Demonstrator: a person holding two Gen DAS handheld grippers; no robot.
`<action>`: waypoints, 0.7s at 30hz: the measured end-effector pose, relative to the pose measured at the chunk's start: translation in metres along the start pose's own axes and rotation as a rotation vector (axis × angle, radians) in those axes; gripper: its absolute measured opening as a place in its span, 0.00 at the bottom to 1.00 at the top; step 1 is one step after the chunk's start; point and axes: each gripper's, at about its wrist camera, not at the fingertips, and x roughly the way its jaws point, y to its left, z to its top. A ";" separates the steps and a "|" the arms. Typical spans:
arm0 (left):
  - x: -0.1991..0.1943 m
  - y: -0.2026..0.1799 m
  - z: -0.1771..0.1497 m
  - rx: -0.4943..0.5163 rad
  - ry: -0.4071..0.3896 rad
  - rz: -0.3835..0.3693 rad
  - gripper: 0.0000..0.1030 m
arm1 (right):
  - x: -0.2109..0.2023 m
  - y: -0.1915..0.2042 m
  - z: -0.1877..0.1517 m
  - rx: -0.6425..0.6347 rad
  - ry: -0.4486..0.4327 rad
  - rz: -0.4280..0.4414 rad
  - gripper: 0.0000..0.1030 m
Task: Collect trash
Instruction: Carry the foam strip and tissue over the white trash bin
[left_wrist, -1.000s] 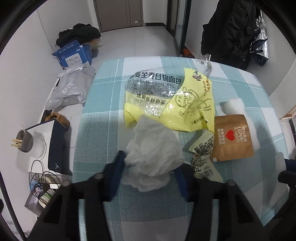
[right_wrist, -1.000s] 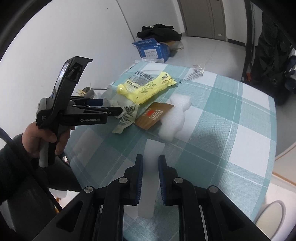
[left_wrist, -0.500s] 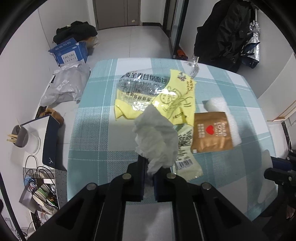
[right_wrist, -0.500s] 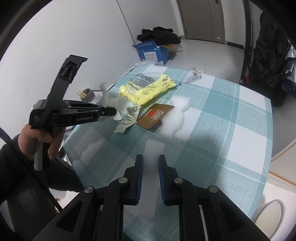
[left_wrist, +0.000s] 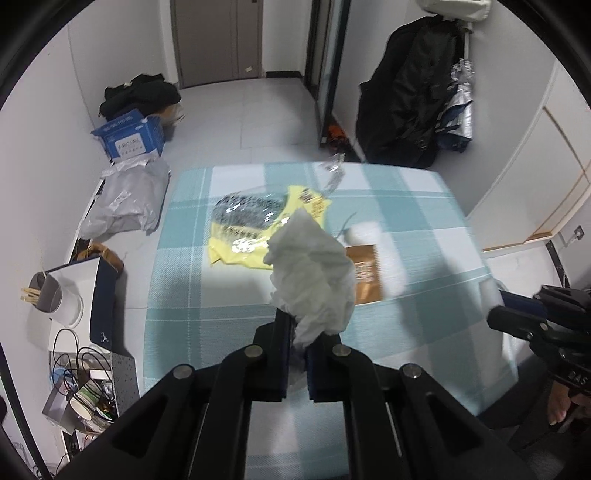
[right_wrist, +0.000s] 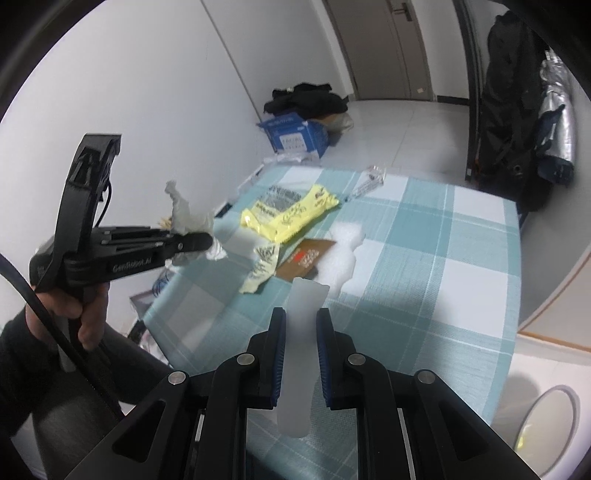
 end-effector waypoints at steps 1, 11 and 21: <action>-0.004 -0.003 0.001 0.004 -0.008 -0.007 0.03 | -0.004 0.000 0.001 0.004 -0.013 0.003 0.15; -0.038 -0.037 0.014 0.044 -0.083 -0.080 0.03 | -0.051 -0.012 0.010 0.060 -0.130 0.006 0.15; -0.059 -0.103 0.045 0.160 -0.151 -0.176 0.03 | -0.120 -0.042 0.022 0.106 -0.266 -0.048 0.15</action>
